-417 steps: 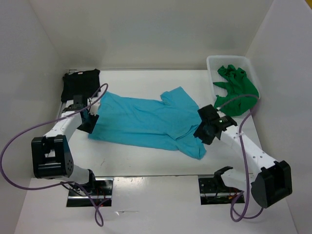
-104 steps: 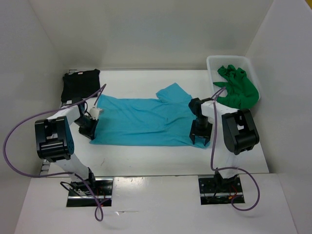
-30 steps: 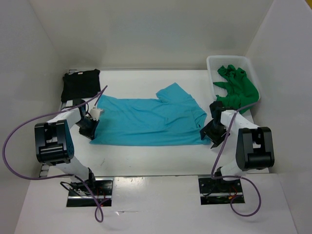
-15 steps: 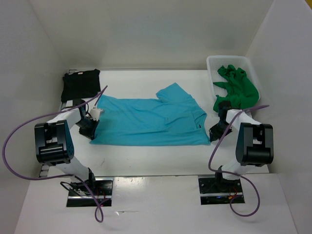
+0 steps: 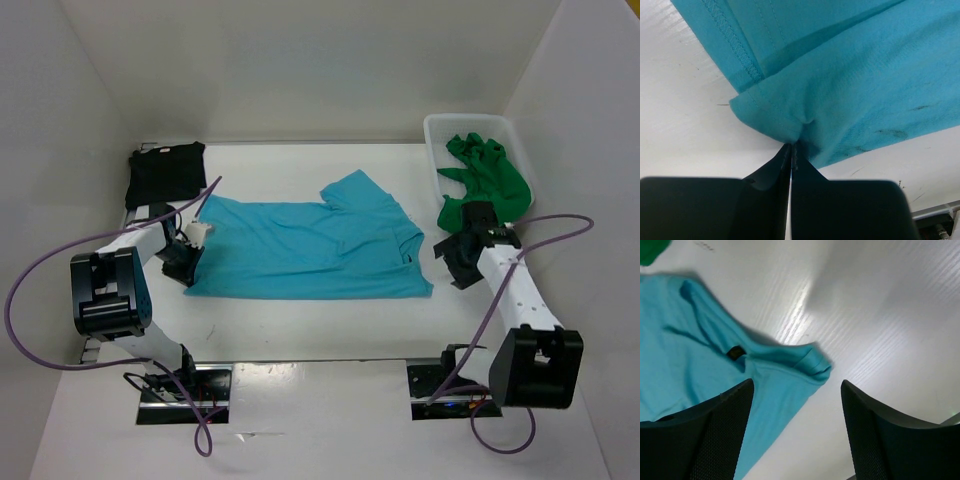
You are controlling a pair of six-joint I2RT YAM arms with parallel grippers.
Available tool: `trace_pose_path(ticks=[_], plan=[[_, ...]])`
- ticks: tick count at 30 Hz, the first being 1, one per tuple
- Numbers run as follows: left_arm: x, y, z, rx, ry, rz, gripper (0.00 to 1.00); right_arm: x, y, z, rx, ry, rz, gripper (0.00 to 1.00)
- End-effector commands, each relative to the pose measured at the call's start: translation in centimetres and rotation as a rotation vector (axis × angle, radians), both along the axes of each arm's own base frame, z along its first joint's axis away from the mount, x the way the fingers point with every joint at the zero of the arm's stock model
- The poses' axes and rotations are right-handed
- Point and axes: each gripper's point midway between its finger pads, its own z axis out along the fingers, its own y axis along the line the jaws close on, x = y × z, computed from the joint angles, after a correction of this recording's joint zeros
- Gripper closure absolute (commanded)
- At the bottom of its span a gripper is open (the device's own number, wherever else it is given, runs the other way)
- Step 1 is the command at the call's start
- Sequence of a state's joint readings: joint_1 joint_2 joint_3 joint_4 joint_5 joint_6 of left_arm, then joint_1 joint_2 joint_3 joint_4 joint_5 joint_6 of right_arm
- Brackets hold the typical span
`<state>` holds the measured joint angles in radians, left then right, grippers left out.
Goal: Fold and stack the t-shirts
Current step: Fold the flattened tshirt in 1/3 of the way
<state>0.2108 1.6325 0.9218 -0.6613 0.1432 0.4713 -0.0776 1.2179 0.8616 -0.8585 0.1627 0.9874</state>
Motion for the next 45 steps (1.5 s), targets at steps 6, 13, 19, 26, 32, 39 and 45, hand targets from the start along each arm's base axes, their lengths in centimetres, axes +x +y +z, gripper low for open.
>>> trace_pose_path(ticks=[6, 13, 19, 26, 32, 39, 45], plan=[[-3.4, 0.9, -2.6, 0.045, 0.133, -0.031, 1.0, -2.5, 5.1, -3.0, 0.063, 0.127, 0.04, 0.2], [-3.6, 0.8, -2.6, 0.045, 0.133, -0.031, 1.0, -2.5, 4.8, -4.9, 0.049, 0.162, 0.016, 0.2], [-3.9, 0.9, -2.5, 0.054, 0.135, -0.031, 1.0, -1.8, 4.4, -7.7, 0.066, 0.245, 0.006, 0.23], [-4.5, 0.6, -2.2, 0.035, 0.151, -0.054, 1.0, -1.8, 3.7, -8.4, 0.041, 0.252, -0.009, 0.68], [-4.1, -0.4, -0.1, -0.014, 0.13, -0.149, 1.0, -3.2, 3.2, -7.9, 0.03, 0.276, -0.012, 1.0], [-6.3, 2.0, 2.4, 0.116, 0.187, -0.263, 1.0, -3.8, 3.8, -6.0, 0.063, 0.259, -0.003, 1.0], [-8.7, 1.2, 3.7, 0.166, 0.298, -0.376, 1.0, -4.9, 6.0, -3.8, 0.092, 0.248, 0.05, 1.0]])
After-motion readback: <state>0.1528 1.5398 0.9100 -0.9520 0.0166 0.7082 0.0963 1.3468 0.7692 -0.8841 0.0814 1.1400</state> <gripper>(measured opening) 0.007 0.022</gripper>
